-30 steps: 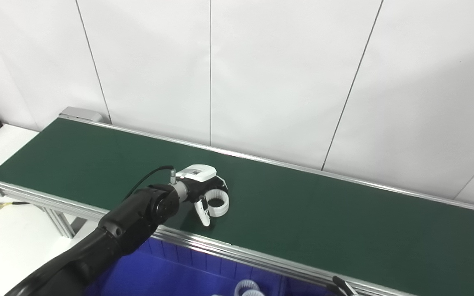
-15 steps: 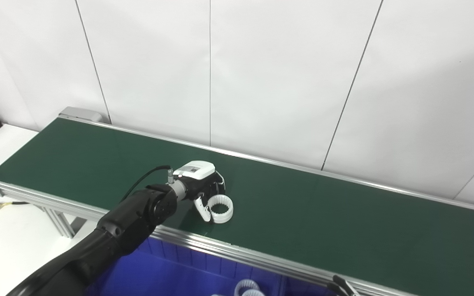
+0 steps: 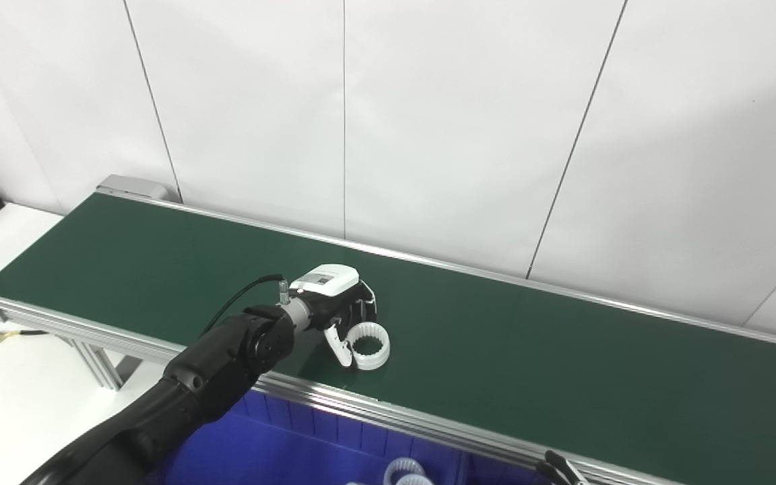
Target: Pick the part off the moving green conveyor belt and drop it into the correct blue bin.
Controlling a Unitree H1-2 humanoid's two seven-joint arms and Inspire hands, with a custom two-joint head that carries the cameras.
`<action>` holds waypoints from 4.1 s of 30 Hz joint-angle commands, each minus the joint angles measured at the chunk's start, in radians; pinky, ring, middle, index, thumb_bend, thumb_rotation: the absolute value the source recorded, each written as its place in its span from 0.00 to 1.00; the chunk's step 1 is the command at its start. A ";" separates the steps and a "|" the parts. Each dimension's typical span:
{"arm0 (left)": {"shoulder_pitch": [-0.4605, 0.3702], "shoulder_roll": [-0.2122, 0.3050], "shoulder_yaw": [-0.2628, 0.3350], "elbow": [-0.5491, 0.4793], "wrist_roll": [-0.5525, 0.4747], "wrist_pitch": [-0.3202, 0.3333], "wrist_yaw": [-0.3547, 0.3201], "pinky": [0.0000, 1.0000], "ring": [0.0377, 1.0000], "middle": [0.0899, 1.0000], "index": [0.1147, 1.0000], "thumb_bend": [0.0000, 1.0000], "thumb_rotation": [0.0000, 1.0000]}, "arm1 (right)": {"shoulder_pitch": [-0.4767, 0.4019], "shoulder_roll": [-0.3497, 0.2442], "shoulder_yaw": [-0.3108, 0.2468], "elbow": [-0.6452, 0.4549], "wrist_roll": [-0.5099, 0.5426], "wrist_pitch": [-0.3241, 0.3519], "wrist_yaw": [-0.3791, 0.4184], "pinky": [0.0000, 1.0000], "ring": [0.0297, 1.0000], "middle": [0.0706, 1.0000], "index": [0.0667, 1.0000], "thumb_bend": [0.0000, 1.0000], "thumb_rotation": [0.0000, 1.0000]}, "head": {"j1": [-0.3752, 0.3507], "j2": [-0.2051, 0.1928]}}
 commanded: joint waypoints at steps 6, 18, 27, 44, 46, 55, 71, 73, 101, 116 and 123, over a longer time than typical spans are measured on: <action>-0.017 0.019 0.013 -0.040 0.001 -0.023 0.028 0.56 0.46 0.44 0.41 0.50 0.00 | -0.006 0.007 -0.004 -0.031 0.012 -0.023 0.001 0.75 0.79 0.82 0.86 0.36 0.47 | 0.001 0.002; 0.065 0.066 0.052 -0.407 0.004 0.147 -0.174 0.63 0.48 0.44 0.39 0.50 0.00 | -0.007 0.006 -0.004 -0.026 0.011 -0.036 -0.001 0.74 0.79 0.82 0.86 0.34 0.42 | 0.001 0.007; 0.150 0.110 0.105 -0.625 -0.007 0.150 -0.247 0.69 0.49 0.45 0.38 0.50 0.00 | -0.009 0.006 -0.004 -0.027 0.007 -0.036 -0.002 0.74 0.79 0.82 0.86 0.34 0.41 | -0.002 0.012; 0.317 0.147 0.150 -0.825 0.014 0.151 -0.335 0.58 0.43 0.42 0.43 0.50 0.00 | -0.014 -0.013 -0.019 -0.090 0.035 0.041 0.020 0.75 0.79 0.82 0.86 0.41 0.49 | -0.004 0.191; 0.344 0.135 0.153 -0.823 0.015 0.149 -0.319 0.55 0.43 0.42 0.44 0.50 0.00 | -0.019 -0.021 -0.026 -0.089 0.046 0.045 0.029 0.75 0.79 0.82 0.86 0.44 0.53 | 0.005 0.210; 0.439 0.076 0.152 -0.796 0.061 0.181 -0.286 0.59 0.44 0.42 0.44 0.50 0.00 | -0.033 -0.056 -0.053 -0.080 0.086 0.046 0.056 0.73 0.78 0.81 0.85 0.52 0.64 | 0.051 0.274; 0.526 -0.027 0.141 -0.562 0.055 0.125 -0.104 0.63 0.46 0.45 0.41 0.50 0.00 | -0.027 -0.074 -0.072 -0.093 0.091 0.061 0.065 0.72 0.77 0.81 0.85 0.55 0.67 | 0.053 0.282; 0.525 -0.038 0.133 -0.512 0.057 0.112 -0.071 0.63 0.46 0.45 0.41 0.50 0.00 | -0.026 -0.075 -0.071 -0.093 0.090 0.059 0.066 0.72 0.78 0.82 0.85 0.55 0.67 | 0.048 0.279; 0.499 -0.043 0.110 -0.382 0.048 0.130 0.016 0.69 0.56 0.60 0.56 0.63 0.01 | -0.024 -0.067 -0.068 -0.092 0.091 0.066 0.067 0.73 0.78 0.82 0.86 0.54 0.64 | 0.038 0.260; 0.506 -0.022 0.105 -0.486 0.065 0.233 -0.082 0.84 0.86 0.89 0.88 0.87 0.07 | -0.025 -0.059 -0.068 -0.082 0.090 0.057 0.064 0.74 0.78 0.82 0.87 0.54 0.65 | 0.033 0.249; 0.527 -0.008 0.124 -0.643 0.043 0.293 -0.165 0.84 0.78 0.79 0.78 0.71 0.43 | -0.023 -0.054 -0.067 -0.082 0.088 0.057 0.062 0.73 0.78 0.82 0.87 0.53 0.63 | 0.015 0.243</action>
